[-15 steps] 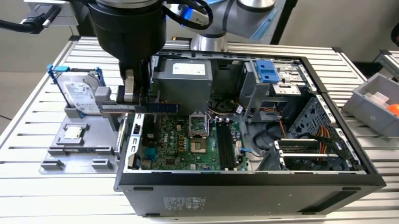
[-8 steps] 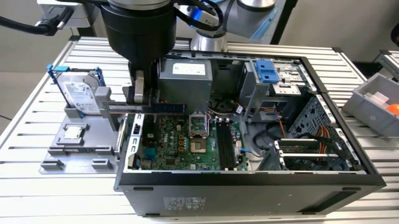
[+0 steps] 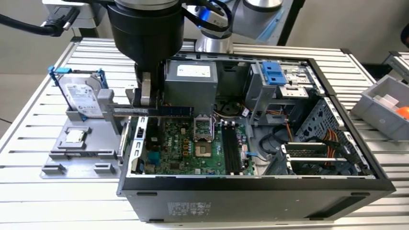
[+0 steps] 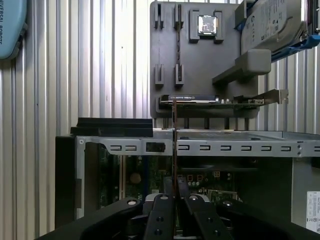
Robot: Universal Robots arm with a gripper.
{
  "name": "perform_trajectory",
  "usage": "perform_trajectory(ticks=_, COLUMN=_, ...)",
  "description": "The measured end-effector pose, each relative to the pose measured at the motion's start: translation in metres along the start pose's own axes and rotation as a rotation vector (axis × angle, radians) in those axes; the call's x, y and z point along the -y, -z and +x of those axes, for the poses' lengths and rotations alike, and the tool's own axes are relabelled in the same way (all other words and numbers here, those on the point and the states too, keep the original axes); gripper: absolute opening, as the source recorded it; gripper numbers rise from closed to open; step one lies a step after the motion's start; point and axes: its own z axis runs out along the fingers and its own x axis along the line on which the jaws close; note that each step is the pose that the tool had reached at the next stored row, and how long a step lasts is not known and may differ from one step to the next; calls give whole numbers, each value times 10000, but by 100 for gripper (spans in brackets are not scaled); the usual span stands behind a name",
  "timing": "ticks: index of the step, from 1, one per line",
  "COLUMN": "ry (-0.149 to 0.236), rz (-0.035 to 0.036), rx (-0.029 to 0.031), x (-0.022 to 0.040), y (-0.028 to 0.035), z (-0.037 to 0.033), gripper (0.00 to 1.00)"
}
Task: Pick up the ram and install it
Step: 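Pick up the ram and move it above insertion slot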
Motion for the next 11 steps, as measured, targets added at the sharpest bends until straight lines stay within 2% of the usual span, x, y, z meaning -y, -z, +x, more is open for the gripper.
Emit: perform_trajectory(ticks=11, ry=-1, rz=0, rx=1, x=19, y=1, z=0, gripper=0)
